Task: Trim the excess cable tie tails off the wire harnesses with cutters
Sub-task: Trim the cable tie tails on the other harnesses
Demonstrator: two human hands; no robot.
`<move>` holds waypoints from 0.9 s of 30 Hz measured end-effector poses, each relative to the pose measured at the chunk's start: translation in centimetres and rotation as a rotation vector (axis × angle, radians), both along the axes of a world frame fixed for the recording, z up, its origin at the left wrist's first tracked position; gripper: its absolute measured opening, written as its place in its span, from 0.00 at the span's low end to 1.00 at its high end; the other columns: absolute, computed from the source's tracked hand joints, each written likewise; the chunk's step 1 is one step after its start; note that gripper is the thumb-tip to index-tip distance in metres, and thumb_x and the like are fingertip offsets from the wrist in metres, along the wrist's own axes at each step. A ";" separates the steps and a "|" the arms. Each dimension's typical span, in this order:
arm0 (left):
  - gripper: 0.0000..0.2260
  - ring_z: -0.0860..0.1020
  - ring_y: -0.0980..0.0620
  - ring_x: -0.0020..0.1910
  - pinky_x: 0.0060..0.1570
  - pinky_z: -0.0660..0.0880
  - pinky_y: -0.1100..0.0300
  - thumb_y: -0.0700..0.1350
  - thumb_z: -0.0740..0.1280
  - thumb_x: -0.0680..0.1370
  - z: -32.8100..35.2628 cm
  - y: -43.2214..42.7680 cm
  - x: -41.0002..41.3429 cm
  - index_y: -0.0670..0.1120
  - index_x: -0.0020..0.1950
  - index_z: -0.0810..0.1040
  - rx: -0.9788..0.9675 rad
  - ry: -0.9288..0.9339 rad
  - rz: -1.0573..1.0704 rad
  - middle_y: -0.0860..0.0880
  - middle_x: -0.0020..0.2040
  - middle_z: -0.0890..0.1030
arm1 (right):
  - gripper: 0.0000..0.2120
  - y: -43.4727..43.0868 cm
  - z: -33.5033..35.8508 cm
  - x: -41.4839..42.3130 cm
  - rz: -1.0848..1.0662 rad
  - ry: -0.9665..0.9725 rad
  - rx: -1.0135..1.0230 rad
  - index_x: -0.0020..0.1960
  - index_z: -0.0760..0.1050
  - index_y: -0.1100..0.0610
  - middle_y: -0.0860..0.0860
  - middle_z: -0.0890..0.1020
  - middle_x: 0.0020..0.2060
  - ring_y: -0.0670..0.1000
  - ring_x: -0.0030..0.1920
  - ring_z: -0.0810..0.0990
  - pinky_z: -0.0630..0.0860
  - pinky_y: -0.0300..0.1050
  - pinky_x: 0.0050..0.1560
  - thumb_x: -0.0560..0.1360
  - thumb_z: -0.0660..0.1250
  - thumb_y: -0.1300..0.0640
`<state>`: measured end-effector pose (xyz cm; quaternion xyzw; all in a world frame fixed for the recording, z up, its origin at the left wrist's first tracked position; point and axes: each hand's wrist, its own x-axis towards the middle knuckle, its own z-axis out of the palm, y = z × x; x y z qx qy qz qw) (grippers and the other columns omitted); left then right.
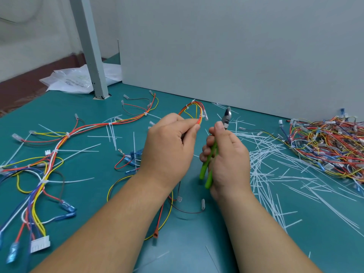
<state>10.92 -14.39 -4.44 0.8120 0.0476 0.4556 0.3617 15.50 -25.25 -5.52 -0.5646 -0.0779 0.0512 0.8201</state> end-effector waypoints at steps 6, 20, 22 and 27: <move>0.08 0.76 0.50 0.43 0.48 0.75 0.55 0.41 0.68 0.80 -0.1 -0.4 -0.1 0.46 0.53 0.86 0.151 0.103 -0.153 0.49 0.43 0.80 | 0.08 0.1 -0.3 0.1 0.143 0.102 0.082 0.45 0.77 0.55 0.52 0.74 0.34 0.48 0.32 0.69 0.69 0.41 0.32 0.82 0.68 0.56; 0.09 0.79 0.54 0.38 0.43 0.77 0.54 0.59 0.75 0.71 -0.3 1.3 -0.9 0.56 0.44 0.84 -0.059 0.356 -0.329 0.56 0.38 0.82 | 0.07 -1.6 0.9 2.3 0.270 0.374 0.649 0.38 0.76 0.54 0.48 0.72 0.31 0.46 0.30 0.71 0.72 0.40 0.33 0.75 0.68 0.55; 0.09 0.79 0.55 0.36 0.42 0.78 0.55 0.58 0.77 0.71 -0.6 1.4 -0.9 0.57 0.48 0.84 -0.053 0.445 -0.396 0.58 0.36 0.82 | 0.06 -2.0 0.7 2.6 0.260 0.374 0.643 0.40 0.75 0.53 0.47 0.72 0.31 0.46 0.31 0.71 0.73 0.41 0.36 0.74 0.68 0.54; 0.08 0.82 0.53 0.35 0.41 0.79 0.58 0.56 0.72 0.72 -0.7 1.4 -0.8 0.58 0.50 0.83 -0.193 0.509 -0.514 0.56 0.36 0.85 | 0.06 -2.4 0.4 3.3 0.203 0.433 0.802 0.39 0.75 0.55 0.46 0.71 0.35 0.45 0.34 0.71 0.66 0.41 0.43 0.74 0.67 0.56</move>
